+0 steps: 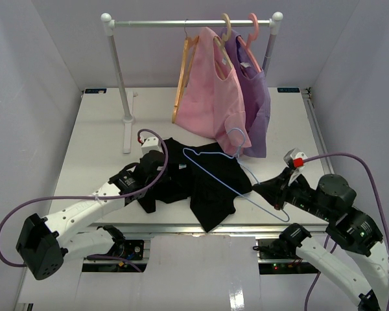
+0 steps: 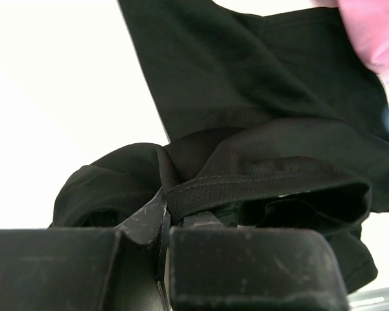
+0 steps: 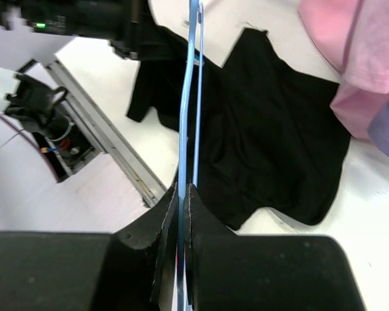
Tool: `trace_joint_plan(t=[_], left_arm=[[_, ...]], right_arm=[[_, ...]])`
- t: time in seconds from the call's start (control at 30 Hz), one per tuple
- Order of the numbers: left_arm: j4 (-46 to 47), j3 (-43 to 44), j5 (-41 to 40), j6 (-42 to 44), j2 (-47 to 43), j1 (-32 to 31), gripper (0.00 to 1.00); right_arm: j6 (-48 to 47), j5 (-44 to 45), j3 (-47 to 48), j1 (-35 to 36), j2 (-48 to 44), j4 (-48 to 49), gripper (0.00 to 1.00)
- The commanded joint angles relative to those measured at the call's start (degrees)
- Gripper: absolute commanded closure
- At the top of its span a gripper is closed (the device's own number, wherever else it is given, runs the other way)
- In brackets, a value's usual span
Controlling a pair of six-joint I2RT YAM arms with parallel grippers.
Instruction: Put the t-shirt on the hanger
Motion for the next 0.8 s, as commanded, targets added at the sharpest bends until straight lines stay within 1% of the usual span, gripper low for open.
trace_joint_plan(t=[0.0, 0.13, 0.23, 0.37, 0.47, 0.6, 0.77], left_arm=[[0.46, 3.39, 0.47, 0.88, 1.75, 0.84, 1.0], [0.35, 4.83, 0.82, 0.97, 2.26, 0.93, 1.0], [-0.07, 5.56, 2.34, 1.15, 1.07, 0.98, 1.0], [-0.92, 6.2, 3.76, 1.32, -1.23, 1.02, 1.0], [-1.3, 6.67, 4.53, 1.85, -2.16, 1.02, 1.0], [-1.82, 7.43, 4.93, 2.38, -1.82, 0.93, 1.0], [-1.82, 7.8, 8.34, 3.54, -2.17, 0.97, 1.0]], right_arm=[[-0.19, -4.98, 2.59, 0.2, -3.26, -2.22, 0.92], [-1.4, -4.41, 4.15, 0.11, -3.28, -5.44, 0.92], [-1.83, -6.87, 2.65, 0.11, -2.77, -4.7, 0.92], [-1.39, -7.49, -0.39, 0.02, -1.45, -1.3, 0.92], [-0.29, -11.04, -2.82, 0.11, -0.28, 4.02, 0.92], [0.02, -9.9, -3.75, 0.02, 2.59, 6.26, 0.92], [1.12, -10.33, -6.48, 0.02, 4.37, 12.24, 0.92]])
